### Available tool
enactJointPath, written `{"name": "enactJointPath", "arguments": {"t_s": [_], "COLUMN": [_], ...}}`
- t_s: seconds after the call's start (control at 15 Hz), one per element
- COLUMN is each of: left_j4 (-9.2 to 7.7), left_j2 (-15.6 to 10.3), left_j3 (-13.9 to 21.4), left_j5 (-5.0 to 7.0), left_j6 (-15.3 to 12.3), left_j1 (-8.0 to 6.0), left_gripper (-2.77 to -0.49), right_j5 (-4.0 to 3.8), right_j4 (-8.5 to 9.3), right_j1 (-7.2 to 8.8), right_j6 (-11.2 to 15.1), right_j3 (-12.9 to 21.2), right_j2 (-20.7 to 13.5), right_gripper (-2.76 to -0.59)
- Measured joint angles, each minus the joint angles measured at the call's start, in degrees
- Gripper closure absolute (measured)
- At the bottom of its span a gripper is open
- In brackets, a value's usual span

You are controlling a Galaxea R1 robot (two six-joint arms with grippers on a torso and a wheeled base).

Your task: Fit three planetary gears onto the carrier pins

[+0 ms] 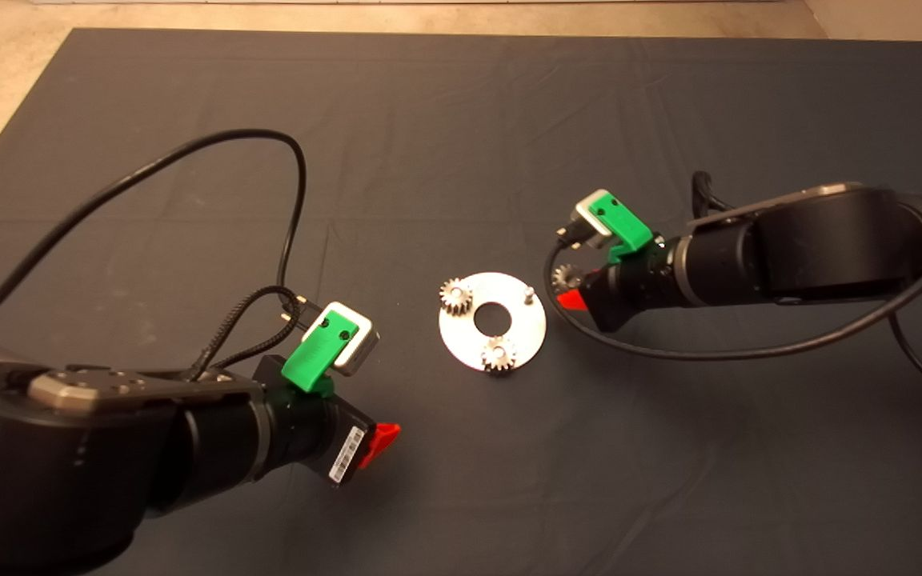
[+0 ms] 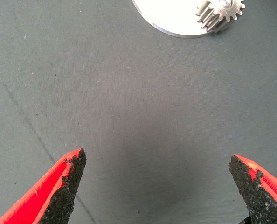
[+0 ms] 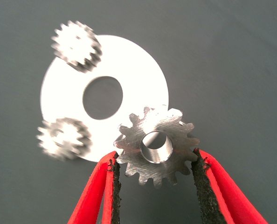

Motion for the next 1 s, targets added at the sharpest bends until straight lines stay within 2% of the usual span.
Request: {"name": "enactJointPath", "arguments": {"t_s": [0.07,0.27,0.33,0.4,0.53,0.6,0.8,1.0], "left_j4": [0.00,0.02,0.00,0.00,0.00,0.00,0.00,0.00], "left_j2": [0.02,0.07,0.05,0.05,0.07,0.05,0.07,0.05], "left_j3": [0.00,0.00,0.00,0.00,0.00,0.00,0.00,0.00], "left_j5": [0.00,-0.02,0.02,0.02,0.00,0.00,0.00,0.02], "left_j6": [0.00,-0.02,-0.04,-0.06,-0.09,-0.11,-0.15,-0.23], "left_j1": [0.00,-0.01,0.00,-0.02,0.00,0.00,0.00,0.00], "left_gripper": [-2.22,-2.22,-2.22,-2.22,-2.22,-2.22,-2.22,-2.22], "right_j5": [-0.02,-0.17,-0.94,-2.26,-5.52,-6.47,-6.56,-6.58], "right_j4": [0.15,0.95,0.95,1.00,1.86,2.51,5.06,5.41], "right_j1": [0.01,0.01,0.01,-0.01,-0.01,-0.01,-0.03,-0.16], "right_j6": [0.79,0.79,0.79,0.76,0.68,0.16,-2.19,-2.47], "right_j3": [0.00,-1.26,-2.15,-2.59,-3.25,-4.14,-6.00,-6.61], "right_j2": [0.90,3.05,3.59,4.10,5.07,5.53,6.07,6.07], "right_gripper": [-0.89,-0.89,-0.89,-0.89,-0.89,-0.89,-0.88,-0.89]}}
